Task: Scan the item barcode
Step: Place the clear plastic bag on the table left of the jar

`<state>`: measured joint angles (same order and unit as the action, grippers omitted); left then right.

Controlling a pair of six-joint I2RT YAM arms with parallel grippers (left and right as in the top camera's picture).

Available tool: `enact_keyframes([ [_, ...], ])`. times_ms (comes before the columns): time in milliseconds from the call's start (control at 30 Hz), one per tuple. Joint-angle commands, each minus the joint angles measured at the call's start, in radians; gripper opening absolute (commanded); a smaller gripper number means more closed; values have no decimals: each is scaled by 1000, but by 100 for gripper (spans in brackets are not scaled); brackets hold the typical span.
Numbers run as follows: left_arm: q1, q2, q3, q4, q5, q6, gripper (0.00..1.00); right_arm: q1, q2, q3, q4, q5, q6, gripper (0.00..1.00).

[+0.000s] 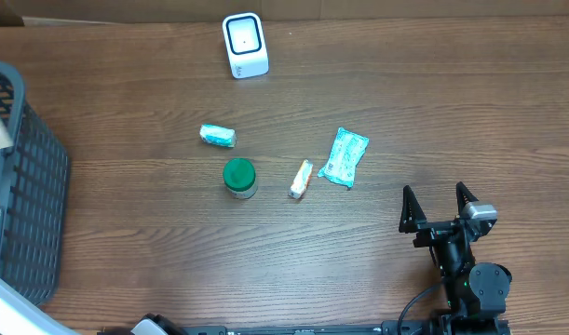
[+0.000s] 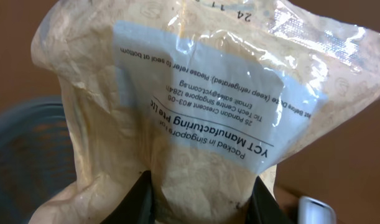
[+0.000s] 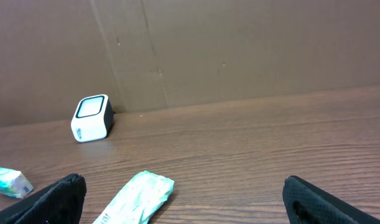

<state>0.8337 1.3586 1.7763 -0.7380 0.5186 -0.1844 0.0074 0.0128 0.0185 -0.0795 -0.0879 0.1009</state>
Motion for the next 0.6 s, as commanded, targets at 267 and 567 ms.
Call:
enact_keyframes([
  [267, -377, -60, 14, -465, 29, 34, 4, 5, -10, -11, 4, 9, -1, 100],
  [567, -660, 5, -178, -562, -240, 18, 5, 5, -10, -11, 4, 9, -1, 100],
])
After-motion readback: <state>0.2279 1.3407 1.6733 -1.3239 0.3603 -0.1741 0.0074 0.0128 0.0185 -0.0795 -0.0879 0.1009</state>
